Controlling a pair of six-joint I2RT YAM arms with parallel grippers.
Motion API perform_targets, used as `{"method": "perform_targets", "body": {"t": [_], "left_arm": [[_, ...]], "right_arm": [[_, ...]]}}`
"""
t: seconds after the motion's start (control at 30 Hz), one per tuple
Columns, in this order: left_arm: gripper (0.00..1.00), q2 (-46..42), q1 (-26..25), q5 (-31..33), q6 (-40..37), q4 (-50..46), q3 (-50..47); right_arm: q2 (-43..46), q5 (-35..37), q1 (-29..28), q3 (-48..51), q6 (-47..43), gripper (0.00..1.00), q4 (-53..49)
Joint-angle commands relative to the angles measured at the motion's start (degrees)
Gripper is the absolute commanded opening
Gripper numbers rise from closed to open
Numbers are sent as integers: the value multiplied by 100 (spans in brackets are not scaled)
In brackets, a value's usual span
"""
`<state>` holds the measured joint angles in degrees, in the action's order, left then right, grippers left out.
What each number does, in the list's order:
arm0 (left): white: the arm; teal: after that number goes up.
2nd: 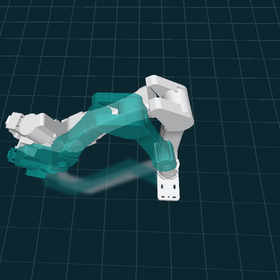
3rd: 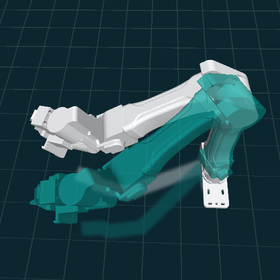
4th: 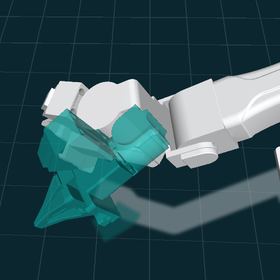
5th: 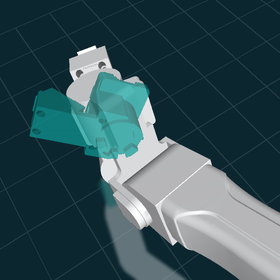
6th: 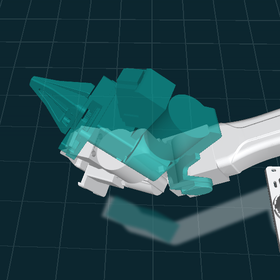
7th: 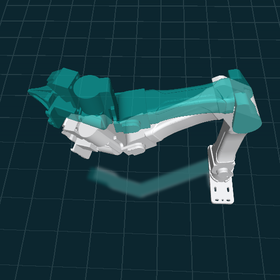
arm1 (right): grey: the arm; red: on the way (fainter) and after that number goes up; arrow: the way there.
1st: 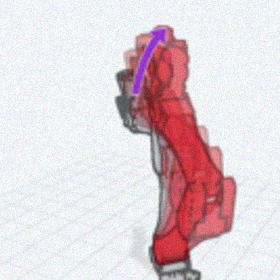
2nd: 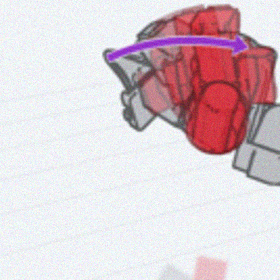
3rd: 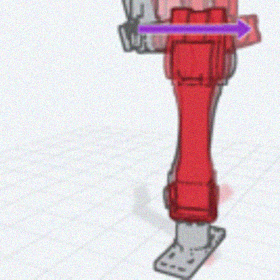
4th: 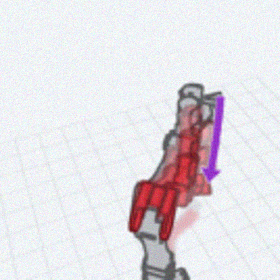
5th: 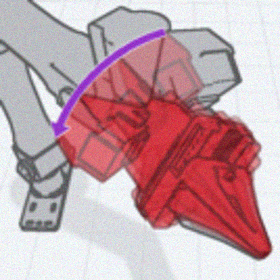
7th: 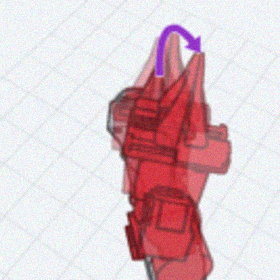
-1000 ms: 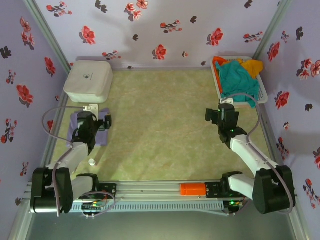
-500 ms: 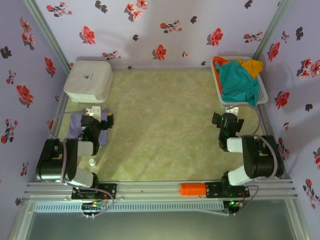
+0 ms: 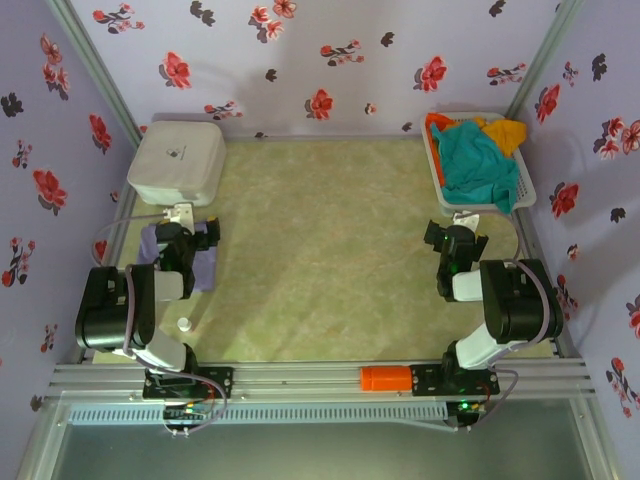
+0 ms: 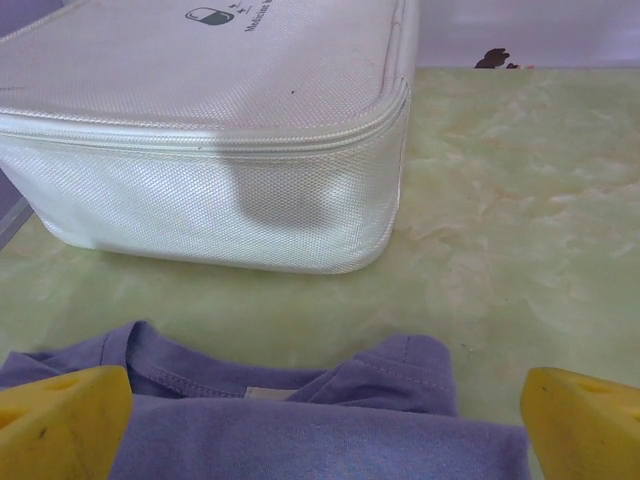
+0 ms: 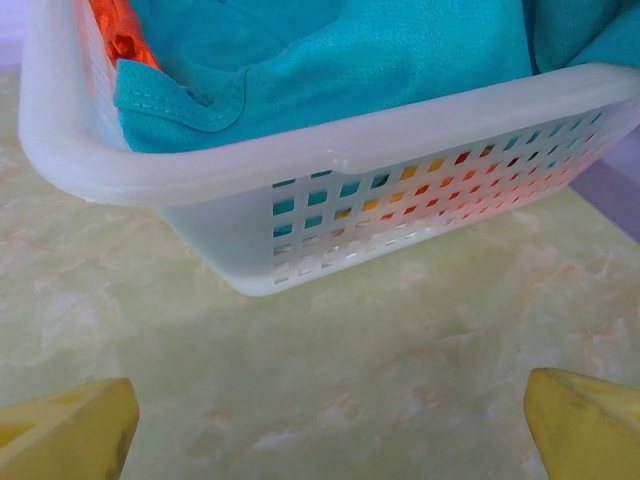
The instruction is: Fold and stack the t-shirts
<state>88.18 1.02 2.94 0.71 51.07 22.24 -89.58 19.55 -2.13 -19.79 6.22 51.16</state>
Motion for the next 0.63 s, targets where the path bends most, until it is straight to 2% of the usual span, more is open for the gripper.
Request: {"method": "perform_targets", "body": {"t": [0.0, 0.37, 0.43, 0.6], "left_arm": [[100, 21, 0, 54, 22, -83, 55], [100, 26, 3, 57, 22, -80, 52], [100, 26, 1, 49, 25, -80, 52], [100, 32, 2, 53, 18, -80, 52]], "right_arm": [[63, 181, -7, -103, 112, 99, 152], [37, 25, -6, -139, 54, 99, 105], [0, -560, 105, -282, 40, 99, -102], [39, -602, 116, -196, 11, 99, 8]]}}
